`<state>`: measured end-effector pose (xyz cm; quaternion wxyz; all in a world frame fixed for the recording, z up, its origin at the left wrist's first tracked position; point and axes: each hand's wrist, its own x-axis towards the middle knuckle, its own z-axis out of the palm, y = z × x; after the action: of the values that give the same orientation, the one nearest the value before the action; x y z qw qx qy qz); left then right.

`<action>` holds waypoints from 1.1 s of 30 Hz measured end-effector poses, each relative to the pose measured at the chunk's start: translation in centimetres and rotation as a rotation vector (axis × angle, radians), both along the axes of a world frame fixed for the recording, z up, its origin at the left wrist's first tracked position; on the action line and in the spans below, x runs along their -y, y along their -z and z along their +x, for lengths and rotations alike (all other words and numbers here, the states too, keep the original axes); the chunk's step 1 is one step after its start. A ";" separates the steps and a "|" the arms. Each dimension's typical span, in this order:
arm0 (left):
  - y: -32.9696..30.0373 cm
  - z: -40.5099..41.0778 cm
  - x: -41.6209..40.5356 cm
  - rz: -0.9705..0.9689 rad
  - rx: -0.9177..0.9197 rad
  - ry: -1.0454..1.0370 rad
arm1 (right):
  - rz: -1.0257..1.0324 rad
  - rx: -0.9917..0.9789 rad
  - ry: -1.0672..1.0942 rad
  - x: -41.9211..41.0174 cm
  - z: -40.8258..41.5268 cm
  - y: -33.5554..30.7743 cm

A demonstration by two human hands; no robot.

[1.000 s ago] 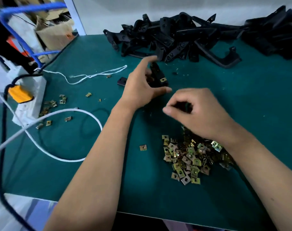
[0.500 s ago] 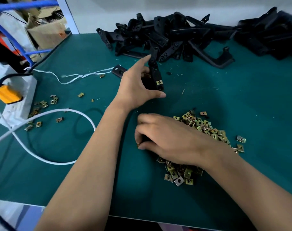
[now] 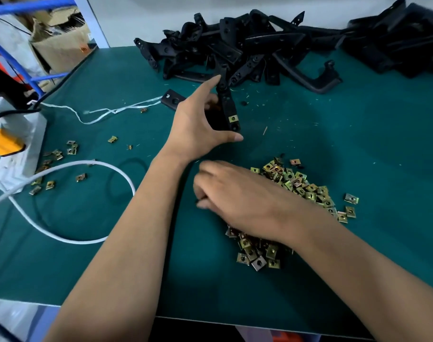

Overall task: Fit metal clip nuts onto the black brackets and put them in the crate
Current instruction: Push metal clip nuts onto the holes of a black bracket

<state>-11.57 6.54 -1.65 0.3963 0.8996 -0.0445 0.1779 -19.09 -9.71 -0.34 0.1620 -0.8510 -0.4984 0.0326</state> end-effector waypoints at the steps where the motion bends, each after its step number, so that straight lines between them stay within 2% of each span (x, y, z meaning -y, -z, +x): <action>1: 0.0 0.0 0.0 0.002 0.000 -0.001 | 0.038 -0.049 0.055 0.3 0.5 -0.1; 7: 0.4 0.1 -0.2 -0.020 0.033 0.013 | 0.496 -0.535 0.297 2.9 2.8 -0.3; 13: 0.0 -0.4 1.4 0.018 0.023 0.115 | 0.919 -0.721 0.603 6.0 6.3 -0.4; 22: 0.1 -1.0 4.3 0.093 0.057 0.231 | 1.171 -0.669 0.729 6.7 7.5 0.7; 33: 0.1 -1.1 4.6 0.146 0.103 0.244 | 1.212 -0.613 0.742 6.7 7.8 1.0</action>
<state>-12.69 1.95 -1.74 0.3455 0.9037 -0.1866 0.1706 -11.29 -16.43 -1.33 0.7304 -0.6781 -0.0442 -0.0679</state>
